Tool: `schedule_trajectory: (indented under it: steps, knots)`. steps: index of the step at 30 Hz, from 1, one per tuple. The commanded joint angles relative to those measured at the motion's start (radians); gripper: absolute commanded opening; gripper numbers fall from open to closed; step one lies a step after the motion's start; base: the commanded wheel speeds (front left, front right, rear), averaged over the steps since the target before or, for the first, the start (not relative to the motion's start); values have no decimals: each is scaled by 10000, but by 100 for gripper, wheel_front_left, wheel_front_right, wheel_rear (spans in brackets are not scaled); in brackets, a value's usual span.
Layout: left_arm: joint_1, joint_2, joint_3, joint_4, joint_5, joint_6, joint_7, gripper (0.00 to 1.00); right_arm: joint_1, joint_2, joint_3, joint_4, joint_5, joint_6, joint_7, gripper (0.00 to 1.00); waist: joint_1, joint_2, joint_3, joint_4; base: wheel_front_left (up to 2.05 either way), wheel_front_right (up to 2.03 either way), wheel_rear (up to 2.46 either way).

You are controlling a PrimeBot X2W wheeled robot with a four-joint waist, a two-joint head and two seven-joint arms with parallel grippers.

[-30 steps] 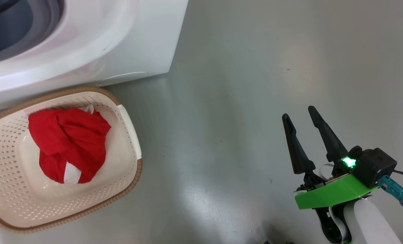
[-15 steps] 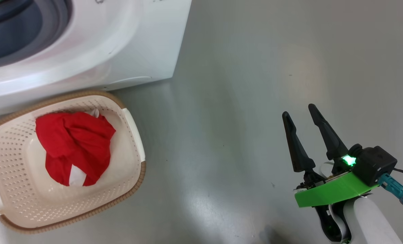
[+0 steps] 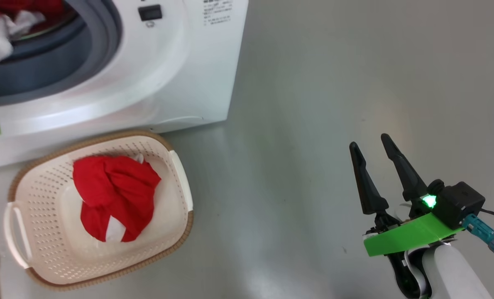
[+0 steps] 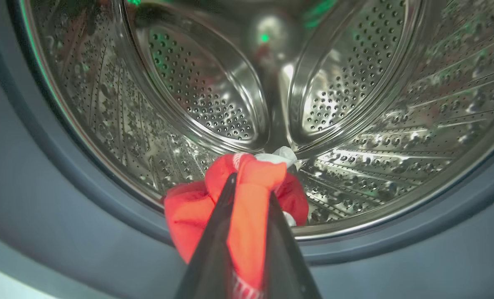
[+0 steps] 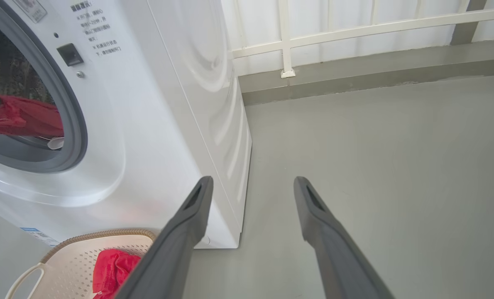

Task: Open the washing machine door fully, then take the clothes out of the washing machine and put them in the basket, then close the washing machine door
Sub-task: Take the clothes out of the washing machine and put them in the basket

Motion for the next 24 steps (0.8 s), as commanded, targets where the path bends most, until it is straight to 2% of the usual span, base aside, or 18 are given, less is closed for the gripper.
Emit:
schedule_trajectory:
  steps: [1,9,24]
  knots:
    - [555,328,341,-690,-46,-72,-51,0,286,-12,151,-140,-19,65,-63,100,0,0,-436,203,0,0,0]
    - [2464,-609,669,-3140,-19,-163,-51,0,731,-12,-57,-15,-64,65,-63,100,0,0,-1156,452,0,0,0]
    - [4970,-1463,397,-7298,-327,-169,-51,0,1162,-12,-284,30,-59,65,-63,100,0,0,-1742,778,0,0,0]
